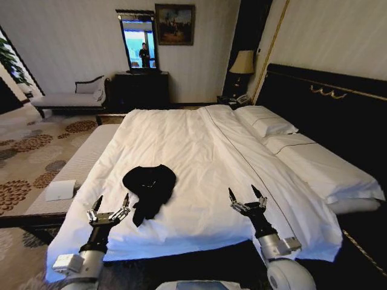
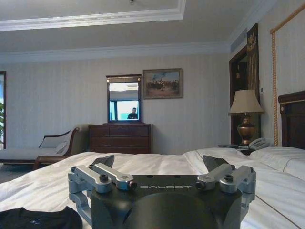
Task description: Fold the clothes on the bed.
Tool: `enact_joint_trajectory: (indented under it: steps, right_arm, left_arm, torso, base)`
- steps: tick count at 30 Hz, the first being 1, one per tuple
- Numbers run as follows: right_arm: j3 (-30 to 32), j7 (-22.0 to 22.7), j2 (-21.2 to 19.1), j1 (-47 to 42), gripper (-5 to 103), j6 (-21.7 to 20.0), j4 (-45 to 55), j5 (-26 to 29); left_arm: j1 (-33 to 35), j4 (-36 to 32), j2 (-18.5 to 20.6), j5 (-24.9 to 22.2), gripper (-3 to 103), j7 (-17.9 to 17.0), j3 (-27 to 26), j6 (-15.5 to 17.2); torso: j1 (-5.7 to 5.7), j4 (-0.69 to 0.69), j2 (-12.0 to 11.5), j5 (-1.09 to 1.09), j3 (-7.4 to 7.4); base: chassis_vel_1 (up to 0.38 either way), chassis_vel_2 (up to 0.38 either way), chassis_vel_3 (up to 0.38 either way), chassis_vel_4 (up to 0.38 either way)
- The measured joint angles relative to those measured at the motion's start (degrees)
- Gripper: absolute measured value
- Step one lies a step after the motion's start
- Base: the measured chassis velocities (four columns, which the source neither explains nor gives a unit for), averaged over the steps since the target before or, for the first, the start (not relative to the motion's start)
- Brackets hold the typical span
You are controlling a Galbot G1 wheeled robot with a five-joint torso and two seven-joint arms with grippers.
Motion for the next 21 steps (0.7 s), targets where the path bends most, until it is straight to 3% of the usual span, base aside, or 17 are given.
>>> enact_joint_trajectory:
  steps: [21]
  right_arm:
    - [-1.0, 0.4, 0.2, 0.0, 100, 1.8, -0.3, 1.0]
  left_arm:
    - [0.2, 0.2, -0.4, 0.3, 100, -0.1, 0.0, -0.6]
  torso:
    - [0.0, 0.0, 0.0, -0.02, 0.0]
  base:
    - [0.071, 0.099, -0.075, -0.1]
